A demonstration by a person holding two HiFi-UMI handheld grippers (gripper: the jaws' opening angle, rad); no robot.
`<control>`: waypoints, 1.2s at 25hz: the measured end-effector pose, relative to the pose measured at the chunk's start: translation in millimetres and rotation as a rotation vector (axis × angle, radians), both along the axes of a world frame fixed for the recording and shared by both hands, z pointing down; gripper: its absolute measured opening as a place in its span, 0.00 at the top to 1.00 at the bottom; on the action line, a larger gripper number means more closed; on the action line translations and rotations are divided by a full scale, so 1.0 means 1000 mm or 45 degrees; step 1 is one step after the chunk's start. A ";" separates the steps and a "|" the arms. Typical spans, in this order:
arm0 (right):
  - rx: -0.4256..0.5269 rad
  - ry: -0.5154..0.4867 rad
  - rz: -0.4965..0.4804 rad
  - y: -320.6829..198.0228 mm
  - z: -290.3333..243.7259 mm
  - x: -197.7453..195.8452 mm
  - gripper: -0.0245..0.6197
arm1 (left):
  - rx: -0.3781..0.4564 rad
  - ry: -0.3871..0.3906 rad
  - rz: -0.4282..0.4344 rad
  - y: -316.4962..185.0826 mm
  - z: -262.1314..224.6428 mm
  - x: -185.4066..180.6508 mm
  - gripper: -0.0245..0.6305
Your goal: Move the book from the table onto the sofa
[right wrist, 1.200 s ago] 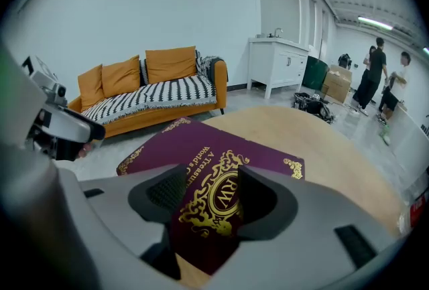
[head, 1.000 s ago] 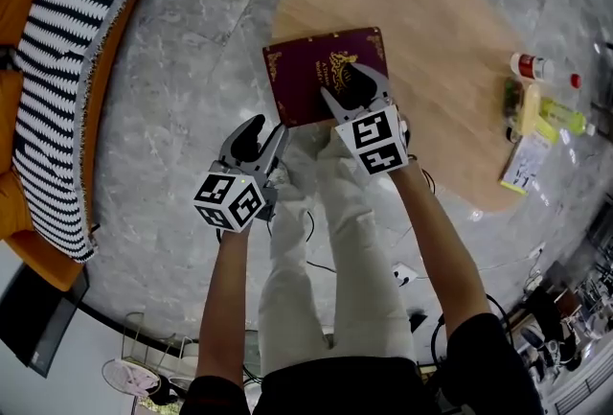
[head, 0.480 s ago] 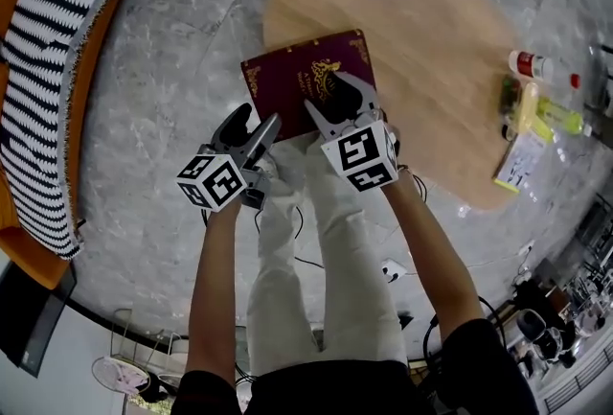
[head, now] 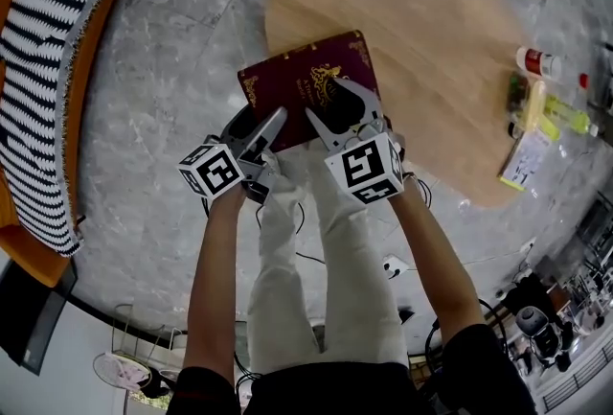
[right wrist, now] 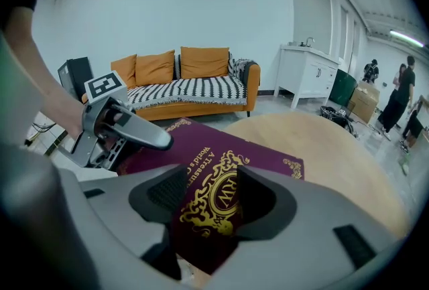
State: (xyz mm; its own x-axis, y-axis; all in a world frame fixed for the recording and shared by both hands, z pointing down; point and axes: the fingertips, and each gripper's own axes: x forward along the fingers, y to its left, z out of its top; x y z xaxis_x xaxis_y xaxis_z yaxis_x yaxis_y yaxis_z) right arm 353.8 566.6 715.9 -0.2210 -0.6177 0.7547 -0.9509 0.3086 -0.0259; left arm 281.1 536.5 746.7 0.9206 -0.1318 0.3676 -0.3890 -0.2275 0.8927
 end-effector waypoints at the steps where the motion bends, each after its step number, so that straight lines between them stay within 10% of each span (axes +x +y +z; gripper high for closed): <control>1: -0.001 0.001 -0.006 0.000 0.000 -0.001 0.58 | -0.009 0.009 -0.001 0.000 0.001 0.000 0.41; 14: -0.014 -0.015 -0.128 0.009 -0.001 -0.018 0.59 | -0.104 0.064 0.075 0.022 0.014 0.007 0.42; 30: 0.055 -0.101 -0.078 0.007 -0.018 -0.018 0.85 | -0.119 0.156 0.048 0.020 -0.002 -0.002 0.55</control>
